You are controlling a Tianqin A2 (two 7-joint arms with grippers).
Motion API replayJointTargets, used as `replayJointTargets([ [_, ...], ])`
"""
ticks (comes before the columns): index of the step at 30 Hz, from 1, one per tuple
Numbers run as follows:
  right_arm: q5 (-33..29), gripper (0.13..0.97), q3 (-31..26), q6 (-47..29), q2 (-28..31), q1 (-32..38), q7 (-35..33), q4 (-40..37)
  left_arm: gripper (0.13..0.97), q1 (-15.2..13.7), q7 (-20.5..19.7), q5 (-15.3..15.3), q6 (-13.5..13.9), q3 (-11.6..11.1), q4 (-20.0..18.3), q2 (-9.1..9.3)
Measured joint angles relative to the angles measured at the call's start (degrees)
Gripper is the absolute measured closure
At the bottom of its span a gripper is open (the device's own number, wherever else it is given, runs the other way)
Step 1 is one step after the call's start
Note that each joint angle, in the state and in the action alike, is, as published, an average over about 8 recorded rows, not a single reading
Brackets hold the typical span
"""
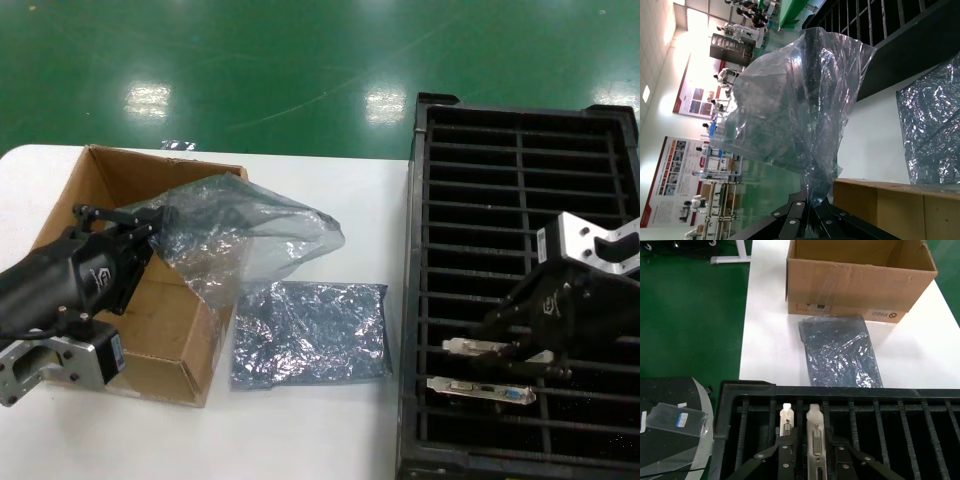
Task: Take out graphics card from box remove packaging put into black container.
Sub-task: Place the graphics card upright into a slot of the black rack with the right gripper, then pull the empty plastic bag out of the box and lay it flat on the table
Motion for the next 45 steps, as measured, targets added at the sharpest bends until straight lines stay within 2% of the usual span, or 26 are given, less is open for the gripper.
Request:
replayJointTargets([
  [4, 0.0, 0.906, 0.4, -0.1, -0.1, 0.0, -0.3, -0.1, 0.959, 0.0, 0.0, 0.0, 0.0, 0.0, 0.0, 0.00],
  [19, 2.0, 0.607, 4.9, 1.6, 3.4, -3.9, 2.5, 8.5, 0.959, 0.0, -0.3, 0.2, 0.2, -0.1, -0.1, 0.11],
  [22, 2.0, 0.562, 5.0, 1.6, 3.4, -4.0, 2.5, 8.5, 0.959, -0.1, -1.9, 1.2, 1.1, -0.4, -0.6, 0.60],
  [25, 2.0, 0.485, 5.0, 1.6, 3.4, -4.0, 2.5, 8.5, 0.959, -0.5, -6.0, 2.6, 3.5, -1.0, -1.7, 1.43],
  [29, 2.0, 0.383, 5.0, 1.6, 3.4, -4.0, 2.5, 8.5, 0.959, -1.5, -14.8, 3.7, 9.5, -2.5, -4.0, 3.19],
  [34, 2.0, 0.305, 4.9, 1.6, 3.4, -4.0, 2.5, 8.5, 0.959, -3.7, -27.6, 2.9, 20.7, -5.6, -6.2, 7.42],
  [37, 2.0, 0.252, 4.9, 1.6, 3.4, -4.0, 2.5, 8.5, 0.959, -5.4, -35.4, 2.2, 28.5, -7.9, -6.5, 11.55],
  [39, 2.0, 0.217, 4.9, 1.6, 3.4, -4.0, 2.5, 8.5, 0.959, -6.7, -40.6, 2.6, 33.8, -9.4, -6.5, 15.01],
  [42, 2.0, 0.198, 4.9, 1.6, 3.4, -4.0, 2.5, 8.5, 0.959, -8.5, -48.7, 5.2, 41.2, -11.3, -6.4, 20.57],
  [45, 2.0, 0.170, 4.9, 1.6, 3.4, -4.0, 2.5, 8.5, 0.959, -9.4, -56.4, 9.2, 46.4, -11.6, -6.1, 25.07],
])
